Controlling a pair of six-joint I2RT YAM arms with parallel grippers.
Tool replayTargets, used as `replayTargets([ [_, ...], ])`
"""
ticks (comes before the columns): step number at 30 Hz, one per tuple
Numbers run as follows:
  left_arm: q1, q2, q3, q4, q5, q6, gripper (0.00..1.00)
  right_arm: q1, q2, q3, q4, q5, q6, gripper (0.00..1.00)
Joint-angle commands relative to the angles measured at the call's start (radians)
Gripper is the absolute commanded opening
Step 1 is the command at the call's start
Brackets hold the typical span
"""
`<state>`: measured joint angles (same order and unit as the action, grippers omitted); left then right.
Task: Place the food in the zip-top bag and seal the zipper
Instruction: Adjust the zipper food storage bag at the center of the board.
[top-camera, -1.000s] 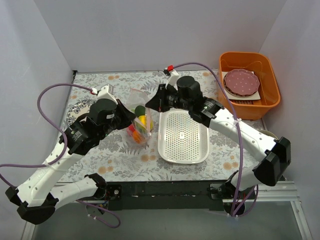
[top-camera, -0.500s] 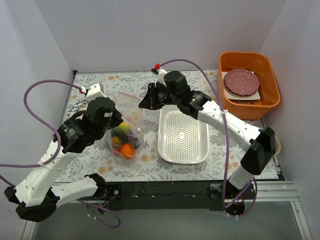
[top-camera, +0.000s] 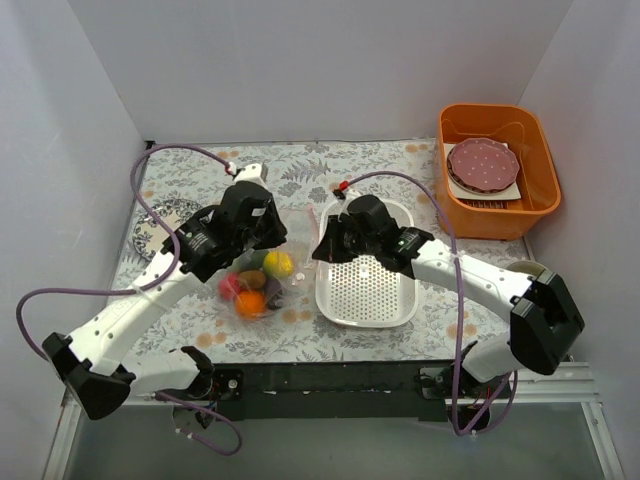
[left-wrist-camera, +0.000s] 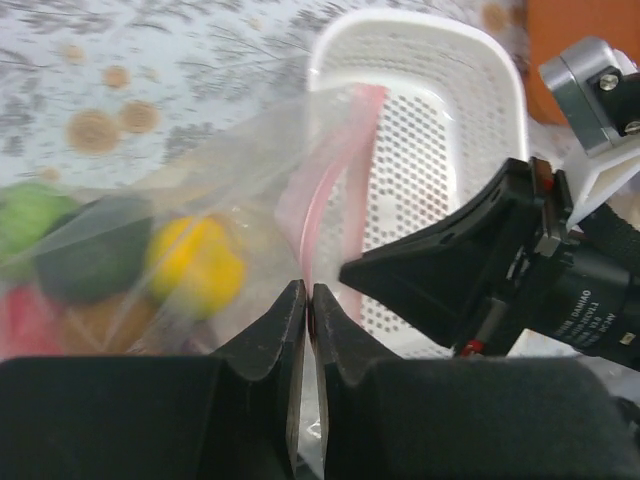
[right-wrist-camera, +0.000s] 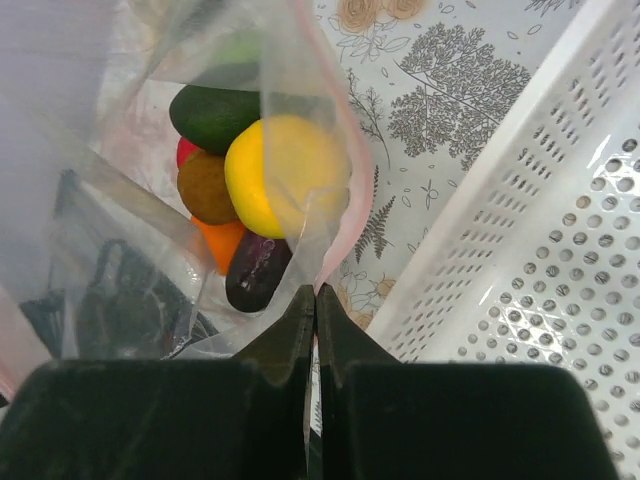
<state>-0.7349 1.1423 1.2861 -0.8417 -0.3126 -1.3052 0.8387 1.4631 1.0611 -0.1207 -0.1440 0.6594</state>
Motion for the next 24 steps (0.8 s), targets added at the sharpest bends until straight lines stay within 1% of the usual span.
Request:
replayTargets([
  [1, 0.006, 0.055, -0.013, 0.174, 0.286, 0.018, 0.1, -0.004, -0.131, -0.056, 0.075, 0.09, 0.032, 0.06],
  [2, 0.006, 0.091, -0.024, 0.185, 0.311, 0.015, 0.12, -0.004, -0.145, -0.07, 0.076, 0.096, 0.043, 0.06],
  [4, 0.006, 0.126, -0.045, 0.205, 0.403, 0.0, 0.08, -0.004, -0.18, -0.11, 0.075, 0.125, 0.054, 0.06],
  [7, 0.006, 0.142, -0.097, 0.243, 0.46, -0.011, 0.07, -0.004, -0.225, -0.157, 0.07, 0.139, 0.077, 0.07],
  [8, 0.006, 0.136, -0.109, 0.259, 0.474, -0.019, 0.08, -0.006, -0.234, -0.168, 0.069, 0.139, 0.083, 0.07],
  [9, 0.006, 0.116, -0.138, 0.272, 0.486, -0.025, 0.17, -0.006, -0.247, -0.183, 0.066, 0.139, 0.098, 0.08],
  [10, 0.006, 0.103, -0.149, 0.303, 0.519, -0.028, 0.18, -0.006, -0.265, -0.209, 0.061, 0.174, 0.106, 0.09],
  [13, 0.006, 0.083, -0.185, 0.34, 0.584, -0.029, 0.2, -0.006, -0.303, -0.254, 0.056, 0.193, 0.135, 0.1],
  [14, 0.006, 0.086, -0.191, 0.34, 0.598, -0.032, 0.21, -0.006, -0.313, -0.283, 0.055, 0.196, 0.143, 0.13],
  [16, 0.006, 0.096, -0.212, 0.345, 0.636, -0.028, 0.22, -0.006, -0.339, -0.306, 0.056, 0.199, 0.16, 0.14],
  [18, 0.006, 0.099, -0.228, 0.348, 0.681, -0.031, 0.25, -0.006, -0.365, -0.332, 0.053, 0.202, 0.169, 0.25],
  [19, 0.006, 0.088, -0.243, 0.354, 0.687, -0.032, 0.32, -0.006, -0.375, -0.34, 0.052, 0.208, 0.183, 0.32],
  [20, 0.006, 0.079, -0.251, 0.36, 0.693, -0.035, 0.36, -0.006, -0.388, -0.355, 0.052, 0.208, 0.186, 0.39],
  [21, 0.006, 0.067, -0.257, 0.363, 0.69, -0.04, 0.38, -0.006, -0.414, -0.365, 0.056, 0.208, 0.192, 0.43],
  [22, 0.006, 0.033, -0.263, 0.372, 0.684, -0.042, 0.47, -0.006, -0.429, -0.374, 0.062, 0.211, 0.204, 0.48],
  [23, 0.006, 0.019, -0.264, 0.371, 0.675, -0.042, 0.48, -0.006, -0.443, -0.384, 0.067, 0.212, 0.213, 0.61],
  [24, 0.006, 0.002, -0.261, 0.365, 0.653, -0.042, 0.49, -0.004, -0.47, -0.401, 0.069, 0.218, 0.221, 0.7],
])
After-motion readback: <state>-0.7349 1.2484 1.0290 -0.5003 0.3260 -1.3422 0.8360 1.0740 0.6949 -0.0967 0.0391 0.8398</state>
